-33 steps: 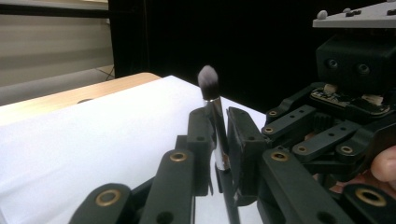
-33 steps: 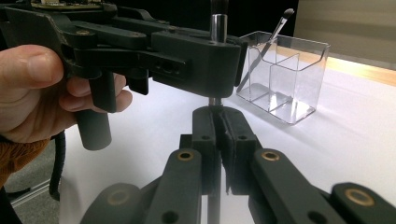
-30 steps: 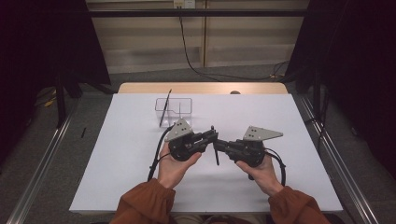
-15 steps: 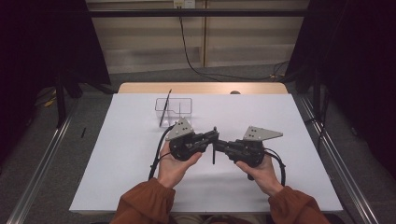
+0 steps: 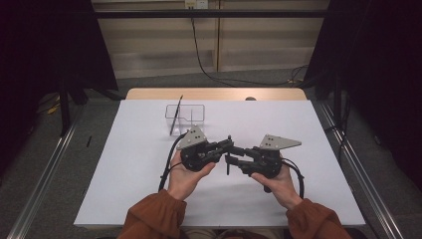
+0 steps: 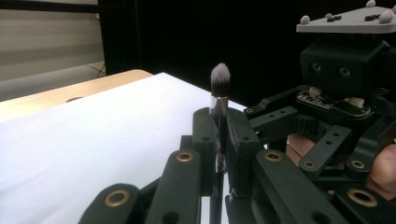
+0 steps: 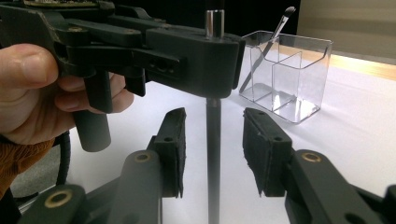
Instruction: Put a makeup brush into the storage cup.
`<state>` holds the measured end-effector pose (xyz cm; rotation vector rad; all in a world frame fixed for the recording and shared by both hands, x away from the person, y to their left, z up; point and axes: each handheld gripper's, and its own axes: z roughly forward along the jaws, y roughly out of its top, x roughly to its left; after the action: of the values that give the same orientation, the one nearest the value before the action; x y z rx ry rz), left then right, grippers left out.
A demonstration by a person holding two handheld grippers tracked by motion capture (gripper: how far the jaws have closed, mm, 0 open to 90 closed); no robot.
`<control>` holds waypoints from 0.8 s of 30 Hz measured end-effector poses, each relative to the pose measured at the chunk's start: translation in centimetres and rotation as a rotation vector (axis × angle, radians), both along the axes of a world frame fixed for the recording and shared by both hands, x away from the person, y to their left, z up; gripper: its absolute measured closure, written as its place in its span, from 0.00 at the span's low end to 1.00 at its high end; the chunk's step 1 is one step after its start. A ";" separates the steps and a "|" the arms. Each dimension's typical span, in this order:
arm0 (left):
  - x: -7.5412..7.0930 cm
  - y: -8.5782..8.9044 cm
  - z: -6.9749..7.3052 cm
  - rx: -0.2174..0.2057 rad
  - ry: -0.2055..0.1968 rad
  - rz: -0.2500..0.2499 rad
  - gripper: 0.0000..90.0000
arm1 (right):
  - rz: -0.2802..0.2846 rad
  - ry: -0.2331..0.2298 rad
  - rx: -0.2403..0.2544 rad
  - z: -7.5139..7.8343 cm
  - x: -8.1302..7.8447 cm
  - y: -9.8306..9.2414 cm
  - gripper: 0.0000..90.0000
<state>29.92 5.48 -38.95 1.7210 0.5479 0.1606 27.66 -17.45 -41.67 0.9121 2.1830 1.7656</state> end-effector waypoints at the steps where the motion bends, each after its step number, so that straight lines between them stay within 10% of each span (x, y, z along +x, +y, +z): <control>1: 0.0 0.0 0.0 -0.002 0.001 0.001 0.93 | 0.000 0.000 0.000 0.0 0.0 0.0 0.62; 24: 0.2 0.5 0.5 -0.002 -0.014 0.022 0.93 | -0.085 -0.002 -0.008 0.0 0.1 -0.1 0.01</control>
<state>30.10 5.93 -38.47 1.7111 0.5564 0.1877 27.72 -17.59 -41.63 0.9853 2.1161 1.7165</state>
